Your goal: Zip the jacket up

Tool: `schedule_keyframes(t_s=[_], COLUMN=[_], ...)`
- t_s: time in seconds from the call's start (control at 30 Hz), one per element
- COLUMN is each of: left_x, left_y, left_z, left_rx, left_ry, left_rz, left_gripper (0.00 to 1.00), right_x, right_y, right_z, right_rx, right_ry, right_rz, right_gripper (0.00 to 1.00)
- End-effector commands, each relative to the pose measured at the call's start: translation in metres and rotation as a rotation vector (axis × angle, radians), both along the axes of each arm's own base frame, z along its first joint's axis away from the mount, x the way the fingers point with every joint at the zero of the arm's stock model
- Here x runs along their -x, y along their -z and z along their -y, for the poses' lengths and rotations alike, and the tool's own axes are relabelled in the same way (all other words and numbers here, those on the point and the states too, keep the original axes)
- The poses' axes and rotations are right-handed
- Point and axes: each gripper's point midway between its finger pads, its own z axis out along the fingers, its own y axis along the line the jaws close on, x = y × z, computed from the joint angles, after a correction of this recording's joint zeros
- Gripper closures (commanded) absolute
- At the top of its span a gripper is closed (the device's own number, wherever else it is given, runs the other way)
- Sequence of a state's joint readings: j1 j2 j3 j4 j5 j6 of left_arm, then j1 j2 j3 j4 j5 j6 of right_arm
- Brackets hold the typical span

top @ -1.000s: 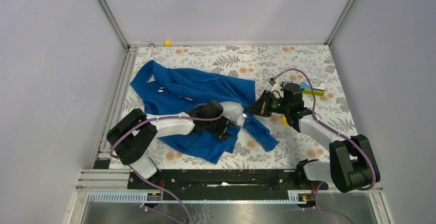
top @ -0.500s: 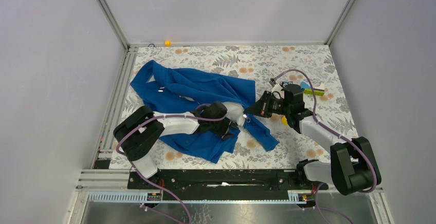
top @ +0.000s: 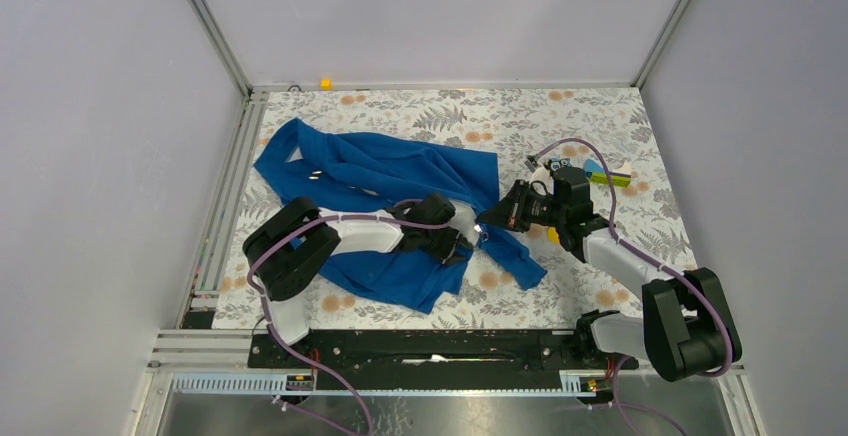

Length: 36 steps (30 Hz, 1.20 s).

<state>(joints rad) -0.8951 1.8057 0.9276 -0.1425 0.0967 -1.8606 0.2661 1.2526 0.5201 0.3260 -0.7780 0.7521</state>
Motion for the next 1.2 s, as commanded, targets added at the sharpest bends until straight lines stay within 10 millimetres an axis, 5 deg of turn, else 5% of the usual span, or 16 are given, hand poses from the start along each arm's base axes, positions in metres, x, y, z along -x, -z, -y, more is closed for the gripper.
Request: schedule_keyframes(t_s=[0.0, 0.1, 0.27, 0.53, 0.67, 0.77, 0.93, 1.17], left_x=[0.022, 0.030, 0.055, 0.069, 0.064, 0.055, 0.046, 0.056], left_y=[0.067, 0.072, 0.080, 0.049, 0.028, 0.010, -0.008, -0.017], left_z=[-0.064, -0.077, -0.118, -0.166, -0.163, -0.157, -0.148, -0.169], left_rx=[-0.372, -0.459, -0.574, -0.661, -0.627, -0.632, -0.672, -0.807], left_ry=[-0.025, -0.014, 0.011, 0.207, 0.269, 0.320, 0.366, 0.214], left_rz=[-0.066, -0.085, -0.122, 0.075, 0.158, 0.221, 0.278, 0.128], left_gripper=[0.62, 0.46, 0.55, 0.45, 0.45, 0.59, 0.62, 0.60], right_x=[-0.006, -0.006, -0.009, -0.017, -0.017, -0.015, -0.015, -0.013], right_y=[-0.014, -0.017, -0.023, -0.019, -0.018, -0.018, -0.015, -0.010], right_z=[0.002, 0.002, 0.003, 0.005, 0.008, 0.010, 0.012, 0.011], right_rx=[-0.013, -0.017, -0.021, 0.018, 0.049, 0.073, 0.094, 0.086], right_ry=[0.006, 0.005, 0.007, 0.006, 0.010, 0.005, -0.004, -0.012], right_rz=[0.075, 0.081, 0.101, 0.122, 0.141, 0.152, 0.151, 0.138], right_gripper=[1.00, 1.00, 1.00, 1.00, 1.00, 1.00, 1.00, 1.00])
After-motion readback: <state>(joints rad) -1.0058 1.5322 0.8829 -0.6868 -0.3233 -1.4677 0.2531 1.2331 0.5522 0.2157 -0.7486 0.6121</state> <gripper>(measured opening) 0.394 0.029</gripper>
